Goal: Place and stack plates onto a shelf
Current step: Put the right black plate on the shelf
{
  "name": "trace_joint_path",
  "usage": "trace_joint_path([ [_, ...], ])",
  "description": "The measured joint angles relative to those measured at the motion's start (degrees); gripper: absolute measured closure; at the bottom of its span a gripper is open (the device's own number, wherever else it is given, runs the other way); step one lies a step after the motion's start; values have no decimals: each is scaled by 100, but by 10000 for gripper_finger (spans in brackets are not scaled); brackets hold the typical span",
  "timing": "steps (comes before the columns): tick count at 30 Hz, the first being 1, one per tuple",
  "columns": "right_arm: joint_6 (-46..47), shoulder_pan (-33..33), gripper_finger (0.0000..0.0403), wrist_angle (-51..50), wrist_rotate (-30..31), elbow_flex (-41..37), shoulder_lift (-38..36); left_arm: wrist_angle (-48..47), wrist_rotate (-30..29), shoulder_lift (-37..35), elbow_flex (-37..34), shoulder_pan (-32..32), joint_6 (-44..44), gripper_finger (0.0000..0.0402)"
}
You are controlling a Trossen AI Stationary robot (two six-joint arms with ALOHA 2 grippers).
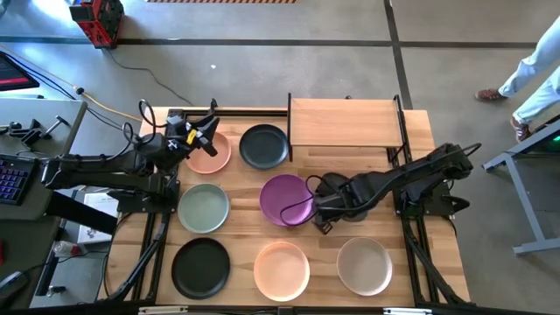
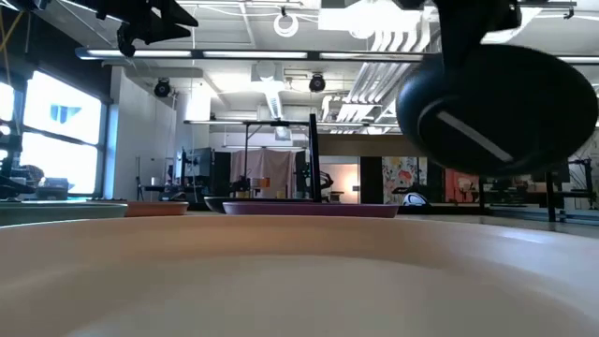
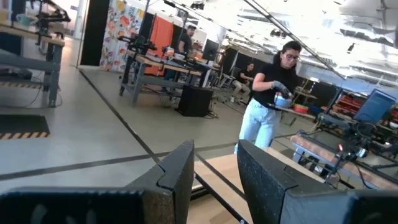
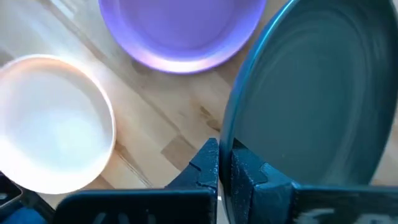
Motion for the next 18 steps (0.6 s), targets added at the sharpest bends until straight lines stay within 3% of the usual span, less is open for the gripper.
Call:
trace_joint_path([
  [11, -630, -290, 403, -1790, 1464, 1142, -4, 5, 59, 255, 0, 209, -105, 289],
  [18, -1906, -990, 403, -1802, 2231, 1171, -72, -3, 66, 315, 0, 207, -107, 289],
])
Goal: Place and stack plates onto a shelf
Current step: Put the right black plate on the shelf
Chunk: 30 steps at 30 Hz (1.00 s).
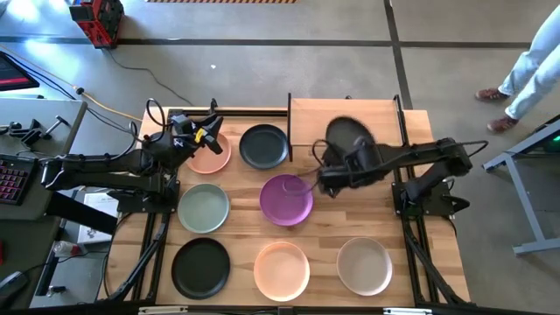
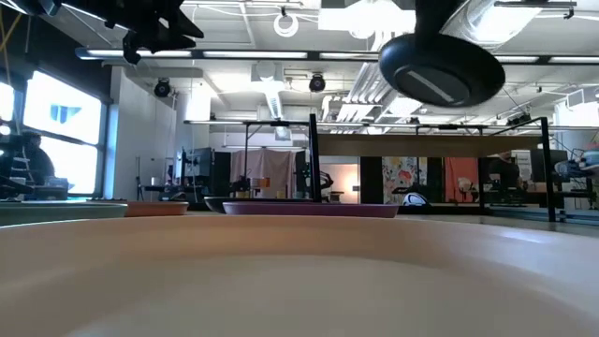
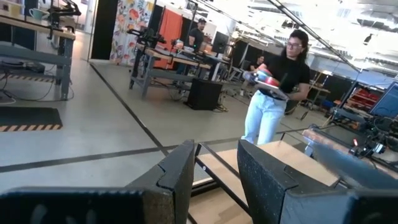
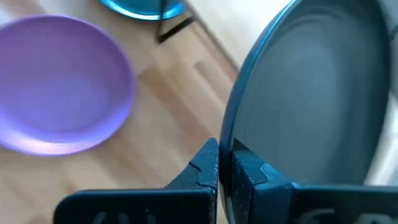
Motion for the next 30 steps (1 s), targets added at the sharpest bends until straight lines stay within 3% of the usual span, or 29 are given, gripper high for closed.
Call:
trace_joint_path([
  [15, -2260, -1735, 403, 2, 179, -2, 4, 8, 2, -2, 0, 0, 0, 289],
  [30, -3488, -2559, 403, 3, -1, -7, 4, 6, -50, -2, 0, 0, 0, 289],
])
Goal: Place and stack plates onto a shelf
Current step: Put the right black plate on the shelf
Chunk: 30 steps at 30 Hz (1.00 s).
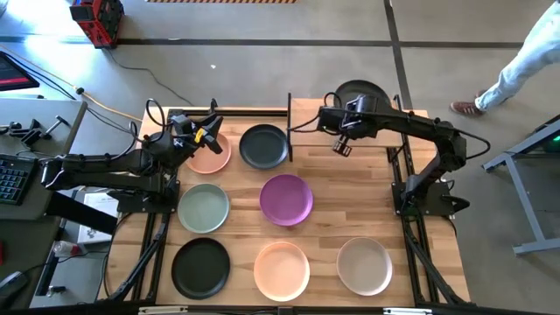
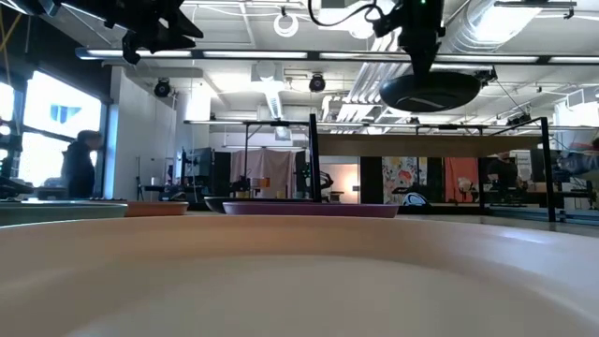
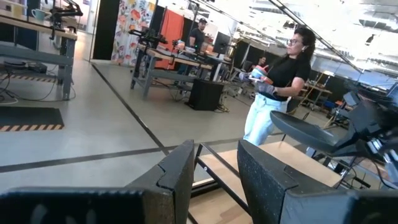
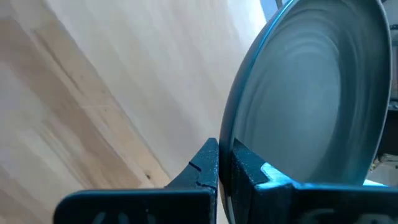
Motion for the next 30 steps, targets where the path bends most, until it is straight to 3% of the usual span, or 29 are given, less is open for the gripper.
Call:
trace_joint_path([
  [11, -94, -329, 403, 58, -366, -41, -151, -13, -4, 0, 0, 0, 0, 289],
  [20, -300, -278, 403, 1289, -482, -1888, -1475, -9, -34, 0, 0, 0, -40, 289],
  [30, -618, -298, 403, 1844, -853, -2839, -2236, -9, -83, 0, 0, 0, -44, 289],
])
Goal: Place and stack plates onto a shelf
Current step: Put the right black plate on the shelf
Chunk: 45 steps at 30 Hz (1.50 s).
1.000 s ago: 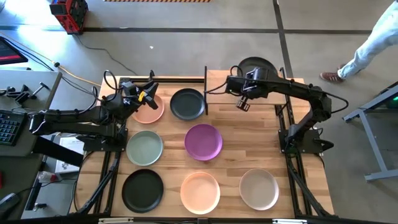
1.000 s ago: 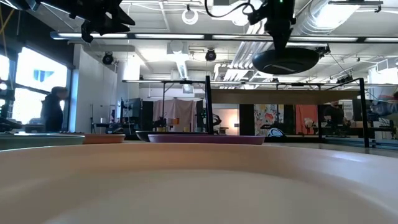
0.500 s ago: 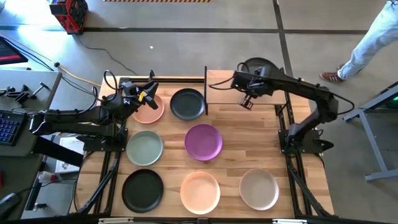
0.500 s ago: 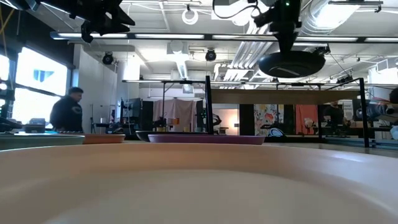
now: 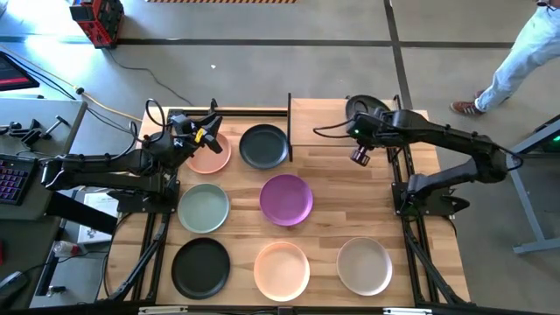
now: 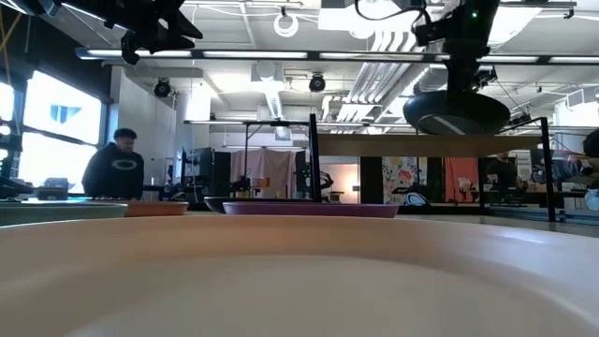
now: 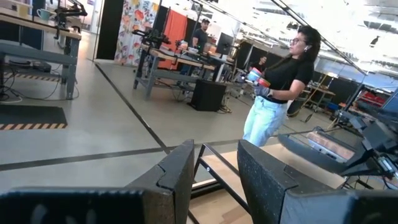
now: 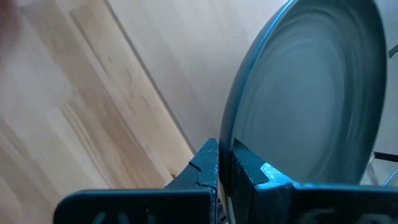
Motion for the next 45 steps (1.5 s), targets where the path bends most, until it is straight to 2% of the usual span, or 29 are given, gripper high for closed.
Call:
trace_joint_path([
  [6, -128, -47, 403, -2, -91, -134, 84, 0, 2, 0, 0, 0, -2, 289],
  [13, -147, -416, 403, -17, -332, -134, 209, 0, 4, 0, 0, 0, 0, 289],
  [20, -295, -756, 403, 17, -844, -134, 232, -6, 11, 0, 0, 0, 0, 289],
  [40, -154, -975, 402, 141, -1018, -134, 232, -114, 17, 0, 0, 0, 0, 289],
  [45, -102, -975, 372, 139, -1051, -134, 232, -116, 17, 1, 0, 0, 0, 289],
])
